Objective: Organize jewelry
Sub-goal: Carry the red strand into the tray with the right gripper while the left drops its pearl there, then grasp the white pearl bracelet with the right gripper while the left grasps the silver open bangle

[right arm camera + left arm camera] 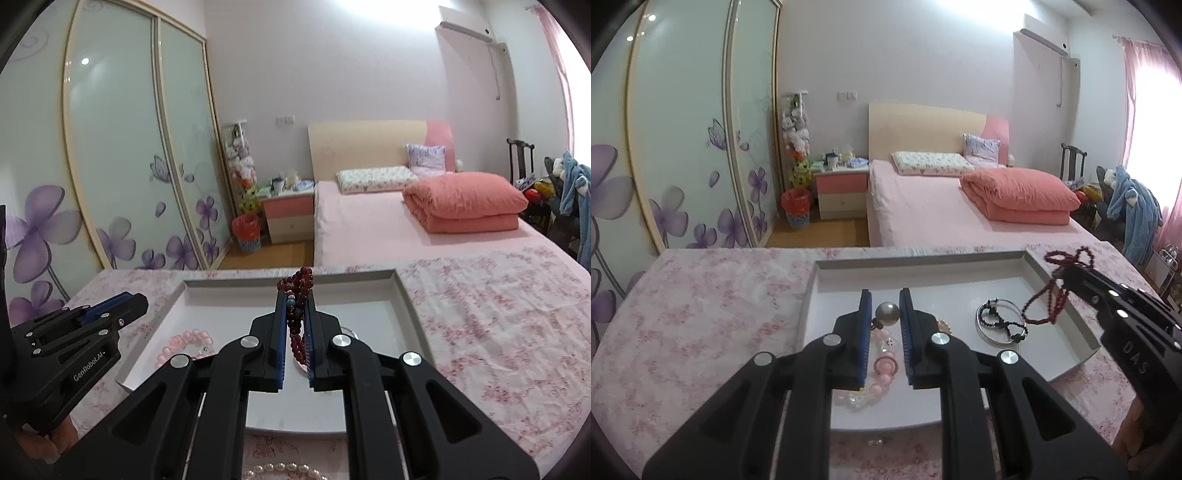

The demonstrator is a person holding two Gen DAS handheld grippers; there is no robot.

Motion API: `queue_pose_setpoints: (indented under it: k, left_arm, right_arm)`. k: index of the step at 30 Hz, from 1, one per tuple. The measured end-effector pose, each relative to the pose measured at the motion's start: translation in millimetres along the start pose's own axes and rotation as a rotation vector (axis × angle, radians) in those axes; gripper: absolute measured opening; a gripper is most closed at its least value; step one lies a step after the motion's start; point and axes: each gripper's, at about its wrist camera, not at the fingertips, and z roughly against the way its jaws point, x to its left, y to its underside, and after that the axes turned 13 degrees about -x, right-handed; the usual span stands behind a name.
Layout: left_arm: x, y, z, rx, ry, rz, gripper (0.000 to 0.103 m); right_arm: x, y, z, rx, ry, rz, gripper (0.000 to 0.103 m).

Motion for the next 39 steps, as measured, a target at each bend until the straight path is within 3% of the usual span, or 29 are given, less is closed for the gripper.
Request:
queue_pose_setpoints:
  k: [6,8,10,12,17,28,34,39]
  left_arm:
    - [-5.8,7.7,-25.6,0.057,0.034,0.009,0.016]
    - [-3.9,9.8,-30.6,0.073,0.032,0.021,0.017]
    - [1.0,11.0,-33.6,0.081,0.027,0.033,0.018]
    - [6.9,11.1,-33.5,0.078,0.016,0.040,0.021]
    - [29.1,8.9,-27.8,0.079,-0.016,0.094,0.021]
    - [43.2,21.9,10.6,0.097,-0.036,0.094,0.022]
    - [45.7,38.3,34.7,0.121,-0.016,0.090,0.027]
    - [55.2,44.5,47.8,0.127,-0.031,0.115,0.027]
  right_arm:
    - [-1.4,11.1,-29.2,0.090,-0.024,-0.027,0.010]
    - [-4.2,13.4,-36.7,0.126,-0.033,-0.045,0.018]
    - [-7.0,14.3,-36.3,0.133,-0.036,-0.056,0.042]
    - [-11.0,14.2,-31.0,0.115,-0.025,-0.058,0.046]
    - [-21.0,13.5,-20.5,0.107,-0.012,-0.071,0.046]
    - [-18.1,18.0,7.6,0.118,-0.018,-0.050,0.046]
    - [-22.9,33.8,25.2,0.193,-0.024,-0.031,0.046]
    - [-28.4,57.4,37.9,0.316,-0.031,0.007,0.046]
